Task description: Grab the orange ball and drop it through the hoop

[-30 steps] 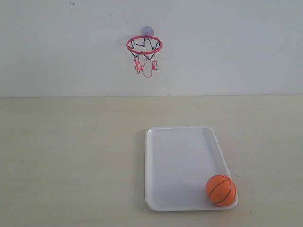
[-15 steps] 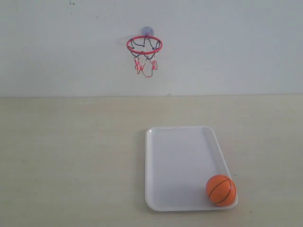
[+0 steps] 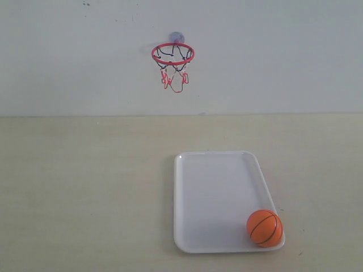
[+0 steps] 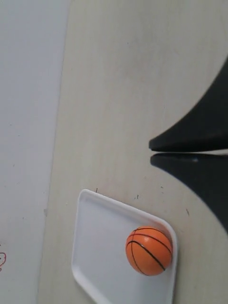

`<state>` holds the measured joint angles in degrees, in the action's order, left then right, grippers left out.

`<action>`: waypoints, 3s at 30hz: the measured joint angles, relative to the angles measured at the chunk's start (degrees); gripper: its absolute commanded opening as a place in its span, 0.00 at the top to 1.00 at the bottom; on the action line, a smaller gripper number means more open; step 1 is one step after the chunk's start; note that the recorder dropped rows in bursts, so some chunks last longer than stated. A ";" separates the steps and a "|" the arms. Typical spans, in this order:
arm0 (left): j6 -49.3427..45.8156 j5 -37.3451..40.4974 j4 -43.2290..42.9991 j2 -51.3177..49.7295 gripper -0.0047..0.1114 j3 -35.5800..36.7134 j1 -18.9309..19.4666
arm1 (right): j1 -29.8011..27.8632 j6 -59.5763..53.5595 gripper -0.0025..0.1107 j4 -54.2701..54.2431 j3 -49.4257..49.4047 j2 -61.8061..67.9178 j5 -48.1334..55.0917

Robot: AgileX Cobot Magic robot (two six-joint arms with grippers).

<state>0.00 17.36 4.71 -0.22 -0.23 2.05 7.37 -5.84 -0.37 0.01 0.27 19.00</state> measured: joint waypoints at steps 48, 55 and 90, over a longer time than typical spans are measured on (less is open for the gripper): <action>0.00 0.00 0.00 0.00 0.92 0.00 0.00 | 1.90 9.56 0.98 -11.04 42.06 68.46 -13.08; 0.00 0.00 0.00 0.00 0.92 0.00 0.00 | 14.53 -8.63 0.98 -11.60 60.06 80.66 18.62; 0.00 0.00 0.00 0.00 0.92 0.00 0.00 | 17.78 4.52 0.27 -5.02 76.17 110.11 45.56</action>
<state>0.00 17.36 4.71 -0.22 -0.23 2.05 25.15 -1.32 -5.39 76.18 110.38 64.55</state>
